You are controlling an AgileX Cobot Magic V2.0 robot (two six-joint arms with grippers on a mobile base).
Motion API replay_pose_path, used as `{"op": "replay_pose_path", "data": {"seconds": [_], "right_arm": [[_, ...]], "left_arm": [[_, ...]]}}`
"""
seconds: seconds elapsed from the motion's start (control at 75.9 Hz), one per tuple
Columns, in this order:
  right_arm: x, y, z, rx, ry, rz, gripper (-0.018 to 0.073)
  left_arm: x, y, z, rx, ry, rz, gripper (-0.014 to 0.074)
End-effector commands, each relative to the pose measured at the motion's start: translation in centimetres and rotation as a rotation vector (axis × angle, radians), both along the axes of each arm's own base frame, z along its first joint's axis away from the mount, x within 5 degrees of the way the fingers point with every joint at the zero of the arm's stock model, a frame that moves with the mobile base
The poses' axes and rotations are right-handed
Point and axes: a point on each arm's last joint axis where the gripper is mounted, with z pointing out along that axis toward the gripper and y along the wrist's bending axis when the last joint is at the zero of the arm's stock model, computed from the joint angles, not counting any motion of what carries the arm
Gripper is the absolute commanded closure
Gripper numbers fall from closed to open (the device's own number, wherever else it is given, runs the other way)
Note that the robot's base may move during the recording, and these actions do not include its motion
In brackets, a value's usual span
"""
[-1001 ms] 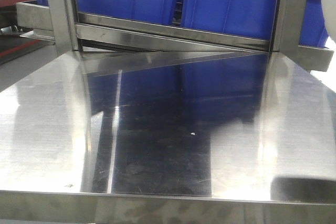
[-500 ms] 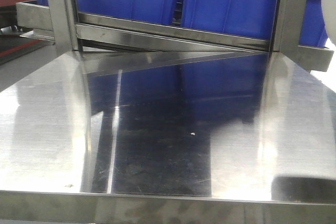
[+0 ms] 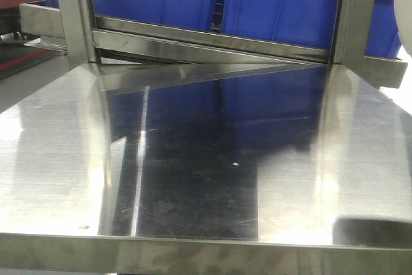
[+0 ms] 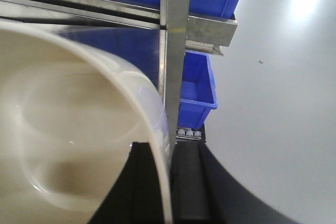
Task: Move white bin to right shelf second layer
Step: 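Hold the white bin raised beside the robot with the right gripper, then drive away from the steel table carrying the bin in the right gripper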
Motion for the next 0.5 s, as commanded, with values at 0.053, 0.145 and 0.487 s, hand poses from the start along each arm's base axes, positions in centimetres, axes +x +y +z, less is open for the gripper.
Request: {"op": "replay_pose_path", "data": {"seconds": [0.053,0.145,0.487], "right_arm": [[0.11,0.03,2.01,-0.006,-0.134,0.003,0.0511],[0.11,0.03,2.01,-0.006,-0.134,0.003,0.0511],[0.11,0.03,2.01,-0.006,-0.134,0.003,0.0511]], "left_arm": [[0.07,-0.02,-0.37,-0.009,-0.064,-0.003,0.0512],[0.07,-0.02,-0.37,-0.009,-0.064,-0.003,0.0512],[0.07,-0.02,-0.37,-0.009,-0.064,-0.003,0.0512]]}}
